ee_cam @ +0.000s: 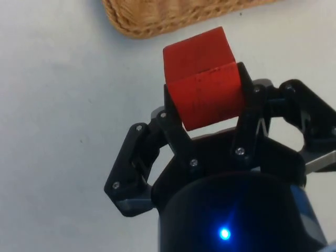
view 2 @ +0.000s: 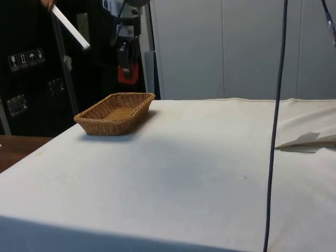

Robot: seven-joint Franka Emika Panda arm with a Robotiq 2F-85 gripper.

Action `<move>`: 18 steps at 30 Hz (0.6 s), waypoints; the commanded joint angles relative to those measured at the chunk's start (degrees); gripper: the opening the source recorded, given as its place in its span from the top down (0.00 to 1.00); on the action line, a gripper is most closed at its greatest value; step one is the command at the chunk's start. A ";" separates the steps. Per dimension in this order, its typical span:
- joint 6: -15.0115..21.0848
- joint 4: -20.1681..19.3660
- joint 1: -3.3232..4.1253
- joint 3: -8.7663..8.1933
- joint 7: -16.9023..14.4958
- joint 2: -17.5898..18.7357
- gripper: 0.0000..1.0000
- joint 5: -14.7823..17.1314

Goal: Pick up the cube and place it into the basket.

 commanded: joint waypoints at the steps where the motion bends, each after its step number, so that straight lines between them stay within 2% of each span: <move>1: -0.69 1.26 -0.52 0.57 -0.80 0.80 0.98 1.26; 2: -0.06 0.74 -0.06 0.00 -0.06 0.57 0.98 0.34; 3: -0.86 2.52 -0.57 0.57 -0.97 1.83 0.98 1.89; 10: -0.74 7.10 -0.86 0.63 -1.49 5.96 0.98 4.70; 11: -0.23 6.76 -0.29 0.00 -0.92 5.96 0.98 4.07; 12: -0.69 8.37 -0.97 0.63 -1.66 7.22 0.98 5.56; 18: -0.69 12.49 -1.60 0.46 -2.41 11.12 0.98 8.19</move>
